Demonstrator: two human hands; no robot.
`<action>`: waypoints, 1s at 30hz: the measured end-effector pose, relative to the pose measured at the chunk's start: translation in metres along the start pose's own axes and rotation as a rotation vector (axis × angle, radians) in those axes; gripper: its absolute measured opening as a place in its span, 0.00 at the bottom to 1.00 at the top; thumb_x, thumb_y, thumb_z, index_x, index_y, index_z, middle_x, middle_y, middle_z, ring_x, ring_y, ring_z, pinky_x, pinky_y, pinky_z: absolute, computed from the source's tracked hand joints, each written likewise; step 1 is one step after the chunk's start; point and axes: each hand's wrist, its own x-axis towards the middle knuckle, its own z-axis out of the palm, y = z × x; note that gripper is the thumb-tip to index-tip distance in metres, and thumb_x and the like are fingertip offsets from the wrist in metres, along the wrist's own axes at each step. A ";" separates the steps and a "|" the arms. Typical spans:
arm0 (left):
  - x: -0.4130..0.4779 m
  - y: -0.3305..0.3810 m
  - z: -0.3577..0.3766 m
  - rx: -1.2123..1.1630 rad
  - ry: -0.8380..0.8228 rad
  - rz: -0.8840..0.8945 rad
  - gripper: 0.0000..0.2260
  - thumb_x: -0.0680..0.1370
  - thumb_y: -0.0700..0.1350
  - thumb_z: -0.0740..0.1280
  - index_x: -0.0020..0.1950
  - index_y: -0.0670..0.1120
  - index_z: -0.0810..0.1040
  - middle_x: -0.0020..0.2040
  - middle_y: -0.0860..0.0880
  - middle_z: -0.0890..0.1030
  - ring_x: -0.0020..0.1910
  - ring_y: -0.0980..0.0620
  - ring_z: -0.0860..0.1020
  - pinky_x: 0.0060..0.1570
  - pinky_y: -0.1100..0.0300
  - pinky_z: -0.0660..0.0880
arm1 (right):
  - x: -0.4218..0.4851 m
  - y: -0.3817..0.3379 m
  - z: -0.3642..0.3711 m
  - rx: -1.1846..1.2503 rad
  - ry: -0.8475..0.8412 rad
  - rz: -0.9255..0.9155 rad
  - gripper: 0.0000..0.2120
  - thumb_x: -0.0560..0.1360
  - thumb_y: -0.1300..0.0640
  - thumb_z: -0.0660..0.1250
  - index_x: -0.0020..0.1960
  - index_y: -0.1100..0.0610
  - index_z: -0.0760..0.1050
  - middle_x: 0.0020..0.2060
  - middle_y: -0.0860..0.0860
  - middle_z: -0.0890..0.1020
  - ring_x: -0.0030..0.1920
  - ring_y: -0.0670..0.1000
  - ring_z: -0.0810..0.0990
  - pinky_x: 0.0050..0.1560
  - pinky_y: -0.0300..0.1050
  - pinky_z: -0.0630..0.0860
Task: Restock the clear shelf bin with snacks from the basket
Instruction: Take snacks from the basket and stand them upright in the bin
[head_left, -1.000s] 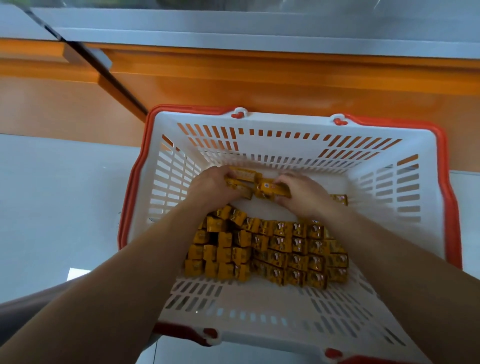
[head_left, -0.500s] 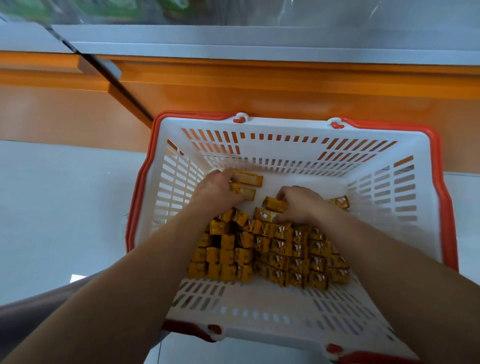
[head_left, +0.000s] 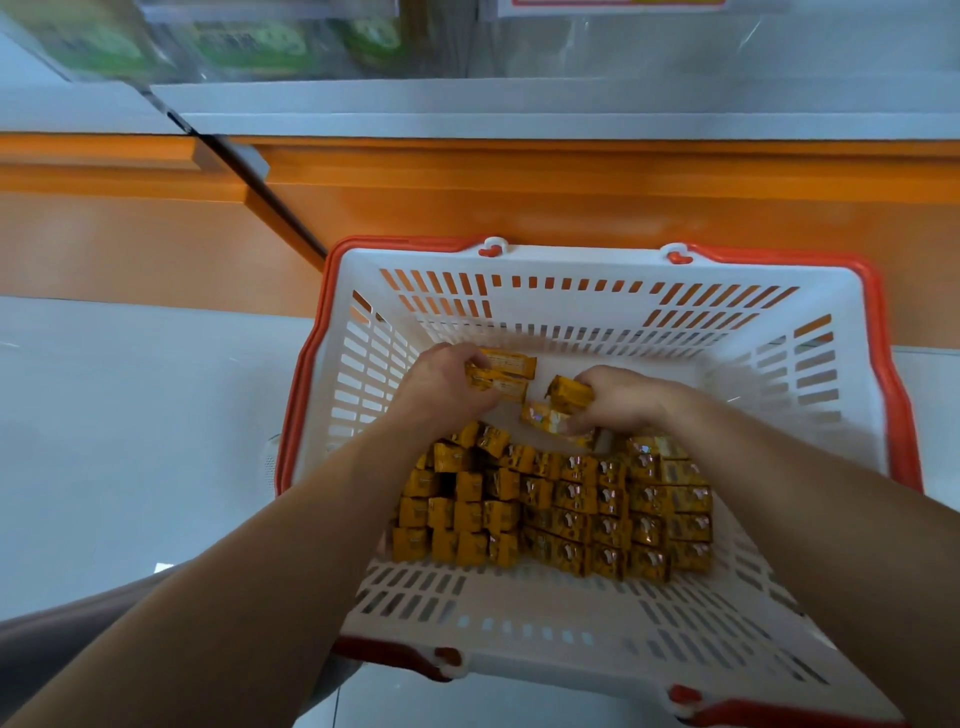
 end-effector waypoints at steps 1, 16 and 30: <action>-0.001 0.003 -0.004 0.007 0.003 0.001 0.15 0.75 0.50 0.76 0.60 0.52 0.80 0.56 0.50 0.78 0.50 0.50 0.78 0.45 0.56 0.79 | -0.007 0.000 -0.004 0.050 0.024 -0.012 0.12 0.70 0.47 0.78 0.48 0.49 0.78 0.45 0.46 0.83 0.43 0.45 0.82 0.41 0.43 0.76; -0.133 0.140 -0.184 -0.892 -0.003 0.047 0.05 0.76 0.41 0.75 0.51 0.48 0.85 0.47 0.45 0.87 0.45 0.52 0.85 0.47 0.61 0.79 | -0.251 -0.113 -0.118 0.692 0.314 -0.393 0.20 0.64 0.50 0.76 0.54 0.55 0.79 0.40 0.50 0.86 0.39 0.51 0.83 0.41 0.48 0.78; -0.237 0.214 -0.190 -1.224 -0.062 0.192 0.26 0.67 0.42 0.75 0.64 0.48 0.76 0.53 0.42 0.85 0.48 0.47 0.84 0.49 0.52 0.75 | -0.366 -0.160 -0.081 1.035 0.463 -0.654 0.14 0.69 0.51 0.72 0.53 0.53 0.84 0.51 0.57 0.86 0.50 0.57 0.85 0.48 0.52 0.81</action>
